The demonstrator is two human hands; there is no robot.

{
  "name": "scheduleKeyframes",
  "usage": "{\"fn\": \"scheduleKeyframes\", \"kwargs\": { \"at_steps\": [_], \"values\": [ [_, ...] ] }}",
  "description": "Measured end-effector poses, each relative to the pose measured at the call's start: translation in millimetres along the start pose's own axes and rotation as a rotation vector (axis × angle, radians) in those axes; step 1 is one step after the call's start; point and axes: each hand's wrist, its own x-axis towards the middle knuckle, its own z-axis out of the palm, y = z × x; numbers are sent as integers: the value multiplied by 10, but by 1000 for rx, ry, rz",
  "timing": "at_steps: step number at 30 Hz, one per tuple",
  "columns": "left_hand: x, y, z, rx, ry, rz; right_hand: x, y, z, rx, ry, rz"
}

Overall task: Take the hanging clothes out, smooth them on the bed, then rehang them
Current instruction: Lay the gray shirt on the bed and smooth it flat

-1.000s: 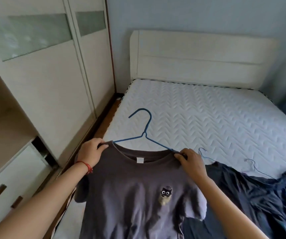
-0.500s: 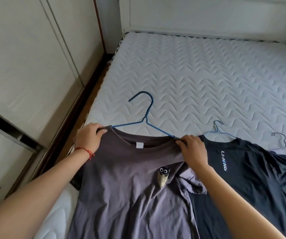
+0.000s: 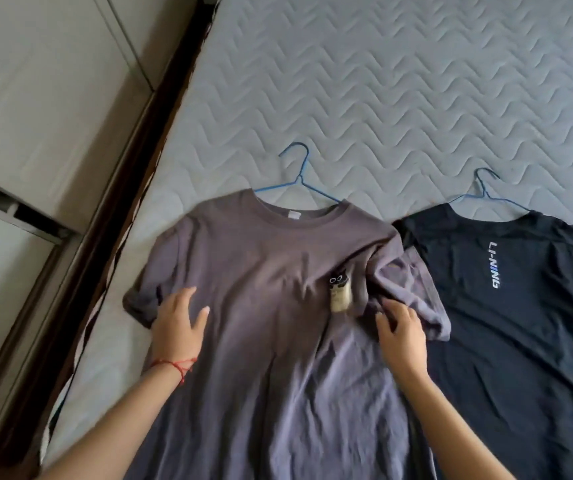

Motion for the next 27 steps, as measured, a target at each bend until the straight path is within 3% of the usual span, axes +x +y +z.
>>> {"fn": "scheduleKeyframes", "kwargs": {
  "at_steps": [5, 10, 13, 19, 23, 27],
  "values": [
    [-1212, -643, 78, 26, -66, -213, -981, 777, 96, 17, 60, 205],
    [-1935, -933, 95, 15, -191, -357, -1653, 1181, 79, 6, 15, 356],
    [-2061, -932, 64, 23, -151, -407, -1884, 1277, 39, -40, 16, 441],
    [-2194, -1148, -81, 149, -158, -665, -2145, 1367, -3, -10, -48, 563],
    [-2312, -1298, -170, -39, -199, -794, -2247, 1410, 52, -9, -117, 625],
    [-2370, -1341, -242, -78, -365, -693, -2283, 1415, 73, 12, -144, 610]
  ]
}}
